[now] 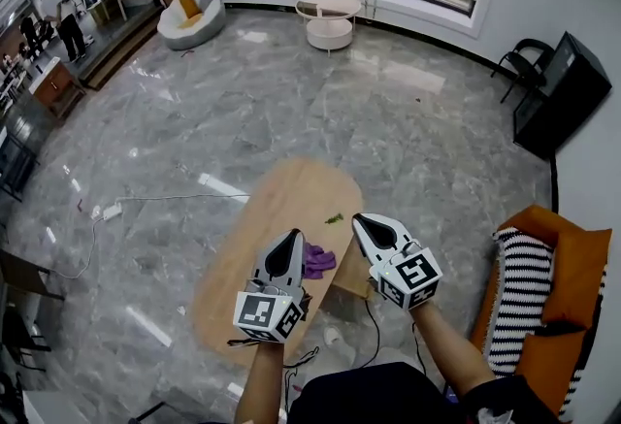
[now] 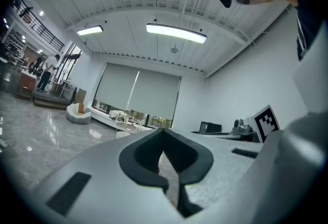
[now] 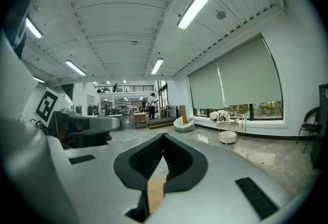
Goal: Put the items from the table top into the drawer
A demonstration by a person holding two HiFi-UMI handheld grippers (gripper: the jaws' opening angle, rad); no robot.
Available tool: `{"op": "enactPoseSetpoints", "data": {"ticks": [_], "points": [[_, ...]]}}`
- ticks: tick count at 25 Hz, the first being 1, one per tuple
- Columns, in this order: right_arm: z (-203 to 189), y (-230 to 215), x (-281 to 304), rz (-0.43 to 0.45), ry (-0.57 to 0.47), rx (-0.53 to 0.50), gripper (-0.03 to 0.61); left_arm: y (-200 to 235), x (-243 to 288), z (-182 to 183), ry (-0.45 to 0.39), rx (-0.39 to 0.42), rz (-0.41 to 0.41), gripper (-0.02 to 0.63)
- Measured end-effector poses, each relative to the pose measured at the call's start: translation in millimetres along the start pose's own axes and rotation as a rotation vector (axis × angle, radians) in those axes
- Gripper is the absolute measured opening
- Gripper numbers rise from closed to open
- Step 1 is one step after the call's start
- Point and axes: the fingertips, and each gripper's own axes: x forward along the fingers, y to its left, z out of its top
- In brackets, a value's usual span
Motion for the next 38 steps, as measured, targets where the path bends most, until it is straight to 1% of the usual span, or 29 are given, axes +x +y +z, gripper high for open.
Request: {"op": "enactPoseSetpoints", "data": {"ticks": [3, 5, 7, 10, 14, 19, 22, 28, 38], "points": [[-14.8, -1.0, -0.5, 0.027, 0.012, -0.012, 0.014, 2.0, -0.9, -12.6, 0.002, 0.001, 0.014, 0.000], [-24.6, -2.8, -1.5, 0.052, 0.019, -0.031, 0.014, 1.4, -0.9, -20.7, -0.001, 0.015, 0.025, 0.000], [-31.9, -6.7, -1.6, 0.071, 0.015, -0.051, 0.014, 1.5, -0.2, -26.5, -0.014, 0.037, 0.043, 0.000], [-44.9, -12.5, -1.1, 0.092, 0.008, -0.071, 0.014, 4.7, -2.2, -38.1, -0.045, 0.048, 0.086, 0.000], [-70.8, -23.6, -4.5, 0.102, -0.005, -0.069, 0.014, 4.4, -1.3, -65.0, -0.061, 0.055, 0.113, 0.000], [-108.2, -27.5, -0.9, 0.124, -0.006, -0.084, 0.014, 8.1, -1.7, -103.9, -0.055, 0.076, 0.136, 0.000], [-121.3, -30.7, -3.7, 0.134, -0.013, -0.102, 0.014, 2.9, -0.8, -121.3, -0.046, 0.098, 0.135, 0.000], [-147.8, -40.1, -5.6, 0.140, -0.044, -0.114, 0.014, -1.2, -0.8, -155.1, -0.038, 0.167, 0.162, 0.000], [-204.9, -33.1, 16.6, 0.167, -0.079, -0.107, 0.014, 26.9, -18.7, -215.4, -0.051, 0.159, 0.209, 0.000]]}}
